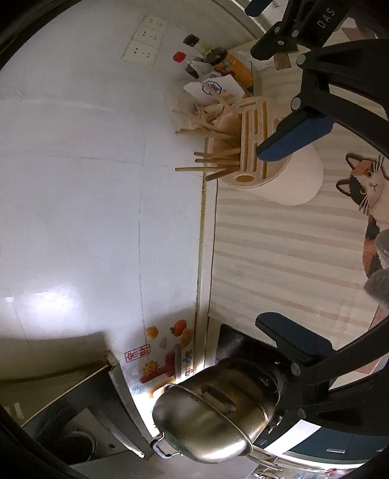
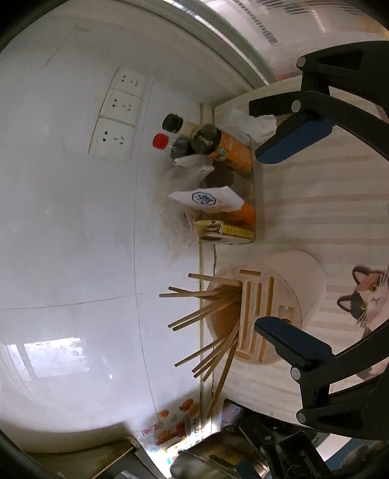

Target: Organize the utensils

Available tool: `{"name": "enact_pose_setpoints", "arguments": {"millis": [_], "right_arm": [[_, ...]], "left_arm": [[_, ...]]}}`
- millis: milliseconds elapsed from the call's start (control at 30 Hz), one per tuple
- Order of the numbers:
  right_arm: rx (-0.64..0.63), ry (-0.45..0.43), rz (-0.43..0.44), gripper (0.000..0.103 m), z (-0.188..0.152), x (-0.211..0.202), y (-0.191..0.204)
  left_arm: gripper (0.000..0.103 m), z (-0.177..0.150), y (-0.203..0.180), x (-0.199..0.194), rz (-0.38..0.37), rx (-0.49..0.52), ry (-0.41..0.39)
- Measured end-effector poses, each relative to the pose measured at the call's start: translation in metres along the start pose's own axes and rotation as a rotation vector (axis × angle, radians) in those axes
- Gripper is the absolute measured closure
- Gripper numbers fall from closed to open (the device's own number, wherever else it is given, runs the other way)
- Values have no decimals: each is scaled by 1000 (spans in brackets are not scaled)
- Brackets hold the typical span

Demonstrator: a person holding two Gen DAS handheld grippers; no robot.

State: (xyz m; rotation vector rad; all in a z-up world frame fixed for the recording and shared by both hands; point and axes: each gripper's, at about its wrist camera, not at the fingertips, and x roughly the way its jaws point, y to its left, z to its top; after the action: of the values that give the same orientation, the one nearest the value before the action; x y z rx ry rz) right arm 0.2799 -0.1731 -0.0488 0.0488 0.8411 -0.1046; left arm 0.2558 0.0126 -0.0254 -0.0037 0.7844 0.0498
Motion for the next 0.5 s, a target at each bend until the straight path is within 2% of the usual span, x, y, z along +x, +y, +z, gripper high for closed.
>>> {"name": "enact_pose_setpoints", "arguments": {"millis": [167, 500], "right_arm": [[22, -44, -19, 0, -10, -35, 0], [70, -171, -61, 0, -51, -155, 3]], "left_arm": [[0, -8, 9, -38, -31, 13, -40], [0, -43, 34, -137, -94, 53, -138]]}}
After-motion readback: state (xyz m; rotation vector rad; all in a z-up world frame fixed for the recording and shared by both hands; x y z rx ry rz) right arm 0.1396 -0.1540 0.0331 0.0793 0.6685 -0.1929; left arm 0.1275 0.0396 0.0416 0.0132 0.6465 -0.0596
